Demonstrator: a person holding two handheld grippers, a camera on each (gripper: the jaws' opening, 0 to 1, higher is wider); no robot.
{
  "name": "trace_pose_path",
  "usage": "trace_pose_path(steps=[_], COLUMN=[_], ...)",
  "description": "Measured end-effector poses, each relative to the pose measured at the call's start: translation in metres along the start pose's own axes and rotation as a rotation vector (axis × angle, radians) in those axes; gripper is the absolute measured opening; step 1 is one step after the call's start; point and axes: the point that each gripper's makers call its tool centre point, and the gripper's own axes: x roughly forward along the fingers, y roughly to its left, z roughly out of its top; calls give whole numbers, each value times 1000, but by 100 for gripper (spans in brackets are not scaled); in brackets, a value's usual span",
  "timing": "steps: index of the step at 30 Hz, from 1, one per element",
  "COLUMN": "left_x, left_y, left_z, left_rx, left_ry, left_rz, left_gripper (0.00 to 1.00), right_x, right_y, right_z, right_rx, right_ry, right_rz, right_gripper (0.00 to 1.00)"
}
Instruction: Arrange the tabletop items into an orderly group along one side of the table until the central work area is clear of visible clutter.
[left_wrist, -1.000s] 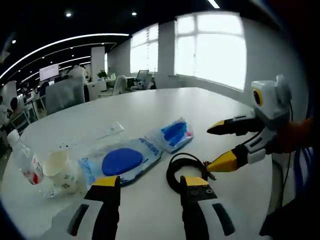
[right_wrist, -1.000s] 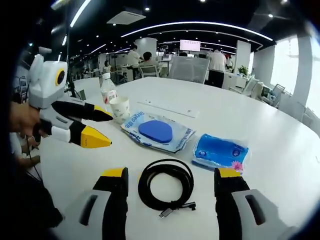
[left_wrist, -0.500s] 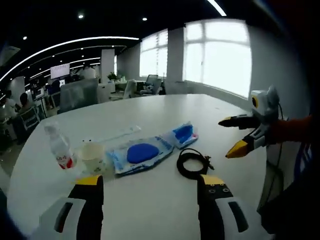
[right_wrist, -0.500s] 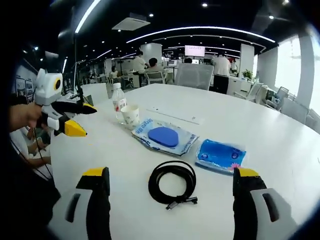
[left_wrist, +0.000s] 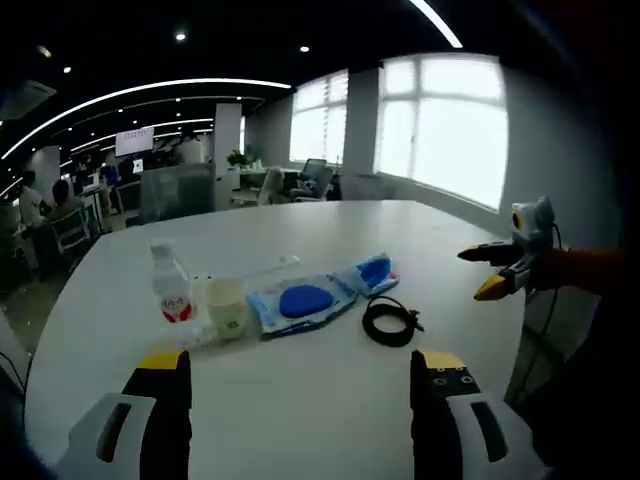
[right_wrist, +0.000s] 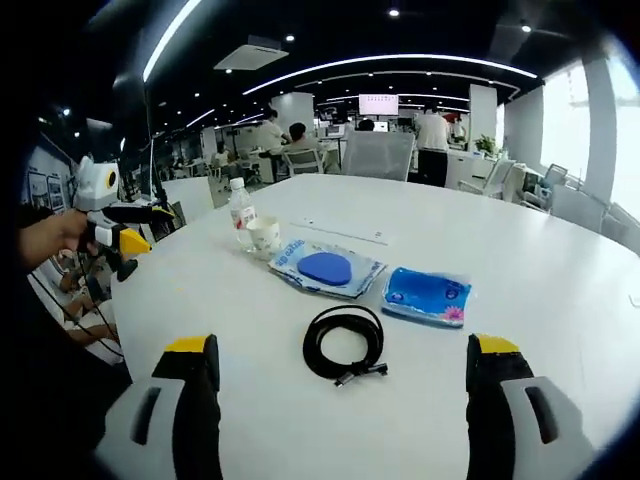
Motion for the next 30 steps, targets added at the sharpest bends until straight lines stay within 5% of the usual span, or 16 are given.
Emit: trace_pose_path(steps=[15, 30], left_x=[-22, -36], left_y=[11, 20], left_z=[-13, -9], left_rx=[6, -2], left_ry=[37, 32], left_rz=[-14, -6], left_gripper=[99, 100], right_x=[-28, -49], right_y=[2, -5], right_z=[-2, -6], right_rx=[8, 37], right_ry=[1, 10], right_rz=[-1, -18], right_gripper=[100, 100])
